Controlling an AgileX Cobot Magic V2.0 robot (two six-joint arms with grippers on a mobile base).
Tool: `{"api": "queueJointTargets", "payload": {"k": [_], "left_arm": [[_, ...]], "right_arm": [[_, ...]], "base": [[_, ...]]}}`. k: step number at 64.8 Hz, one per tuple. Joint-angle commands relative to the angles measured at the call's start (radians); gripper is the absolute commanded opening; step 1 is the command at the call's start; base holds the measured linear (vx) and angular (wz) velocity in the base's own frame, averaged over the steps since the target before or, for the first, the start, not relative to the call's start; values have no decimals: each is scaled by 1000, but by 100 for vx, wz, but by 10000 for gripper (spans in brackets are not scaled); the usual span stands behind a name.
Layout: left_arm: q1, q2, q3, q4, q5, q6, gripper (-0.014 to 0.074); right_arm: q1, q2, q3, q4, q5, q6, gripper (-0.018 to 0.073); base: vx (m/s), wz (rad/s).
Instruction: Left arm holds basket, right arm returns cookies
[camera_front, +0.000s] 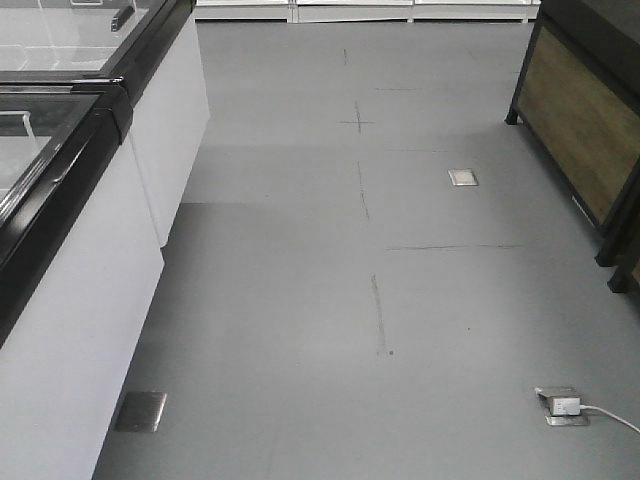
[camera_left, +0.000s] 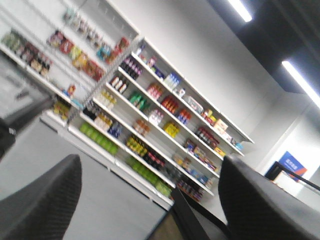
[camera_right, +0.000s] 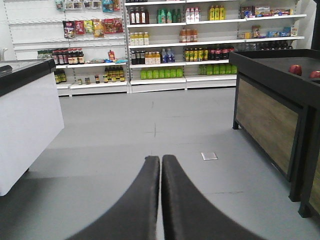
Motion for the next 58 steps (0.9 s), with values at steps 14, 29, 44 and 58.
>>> {"api": "queueJointTargets", "payload": {"k": [14,29,44,58], "left_arm": [[153,201,-35,-557,-284,439,530],[342,266,-36,-770,-318,537,530],[362,370,-114,-768,-279,477,530],[362,498,-236,-770,-219,461,522]], "right_arm": [[-6,-12,0,0,-75,-9,-8],[-6,-12,0,0,-75,-9,-8],[-6,-12,0,0,-75,-9,-8],[-6,-12,0,0,-75,-9,-8]], "base": [[0,0],[0,0],[0,0],[0,0]]}}
